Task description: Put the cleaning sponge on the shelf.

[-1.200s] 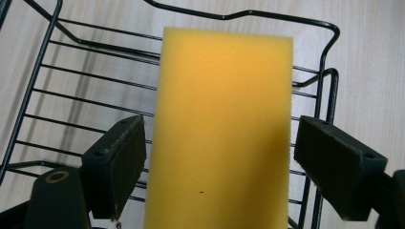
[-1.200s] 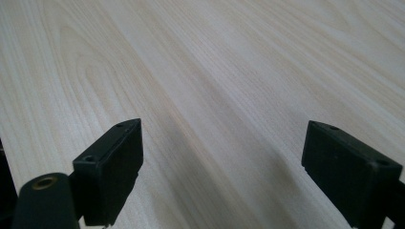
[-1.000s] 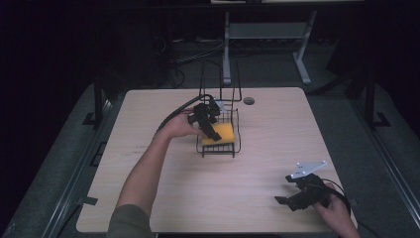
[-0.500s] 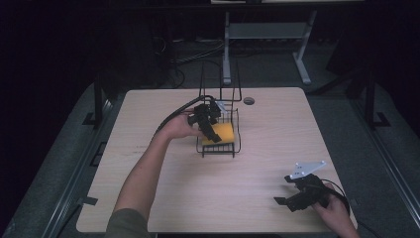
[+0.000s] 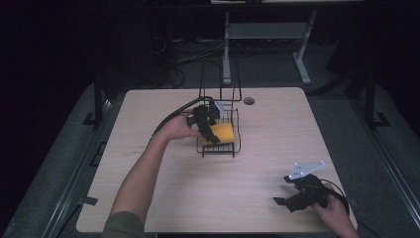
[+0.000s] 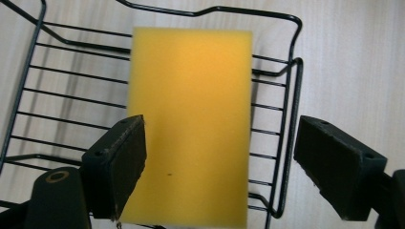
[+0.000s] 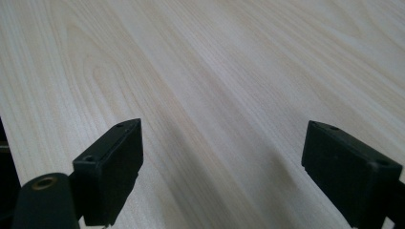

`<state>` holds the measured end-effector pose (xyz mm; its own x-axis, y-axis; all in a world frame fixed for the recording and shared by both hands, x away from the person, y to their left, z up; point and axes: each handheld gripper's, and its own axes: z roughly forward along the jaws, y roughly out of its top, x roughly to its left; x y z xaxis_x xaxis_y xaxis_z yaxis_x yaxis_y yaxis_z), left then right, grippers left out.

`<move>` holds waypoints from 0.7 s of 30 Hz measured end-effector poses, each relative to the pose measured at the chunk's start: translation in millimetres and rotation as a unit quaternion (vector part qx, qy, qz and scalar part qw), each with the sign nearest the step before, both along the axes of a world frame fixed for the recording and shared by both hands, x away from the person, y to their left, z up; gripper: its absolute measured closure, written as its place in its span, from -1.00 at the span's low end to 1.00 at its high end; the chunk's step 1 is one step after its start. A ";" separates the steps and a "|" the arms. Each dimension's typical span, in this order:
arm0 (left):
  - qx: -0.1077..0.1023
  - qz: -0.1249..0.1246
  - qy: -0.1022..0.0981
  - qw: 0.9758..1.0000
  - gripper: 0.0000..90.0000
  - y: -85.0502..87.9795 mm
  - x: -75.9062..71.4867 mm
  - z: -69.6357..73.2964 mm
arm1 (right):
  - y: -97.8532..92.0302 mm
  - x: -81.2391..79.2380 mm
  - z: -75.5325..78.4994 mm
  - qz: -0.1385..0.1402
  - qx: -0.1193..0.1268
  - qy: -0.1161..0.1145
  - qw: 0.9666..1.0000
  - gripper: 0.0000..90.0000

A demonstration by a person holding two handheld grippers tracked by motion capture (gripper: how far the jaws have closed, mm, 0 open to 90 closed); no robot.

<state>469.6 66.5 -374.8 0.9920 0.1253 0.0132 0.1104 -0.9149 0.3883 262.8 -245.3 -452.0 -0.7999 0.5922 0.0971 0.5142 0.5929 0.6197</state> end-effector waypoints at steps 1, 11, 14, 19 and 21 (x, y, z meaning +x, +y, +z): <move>-0.002 -0.001 -0.003 1.000 -0.60 0.3 -0.4 0.1 | 0.4 -0.1 0.0 0.000 -0.001 0.001 1.000 -0.70; 0.006 -0.013 -0.004 1.000 -0.60 -0.4 -11.4 4.3 | 1.9 0.4 0.3 0.003 -0.004 -0.001 1.000 -0.70; 0.008 -0.014 -0.006 1.000 -0.60 -1.4 -15.6 5.0 | 2.3 0.3 0.5 0.004 -0.004 0.000 1.000 -0.70; -0.002 -0.020 -0.013 1.000 -0.60 -0.4 -22.9 4.4 | 2.3 0.3 0.8 0.003 0.000 0.000 1.000 -0.70; -0.001 -0.023 -0.009 1.000 -0.60 -0.5 -25.9 3.9 | 2.2 0.6 0.7 0.003 -0.001 0.000 1.000 -0.70</move>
<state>443.6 66.0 -370.9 0.9963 0.0801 0.0319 0.0613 -0.9183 0.3912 263.3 -243.1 -451.2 -0.8037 0.5873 0.0955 0.5100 0.5972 0.6191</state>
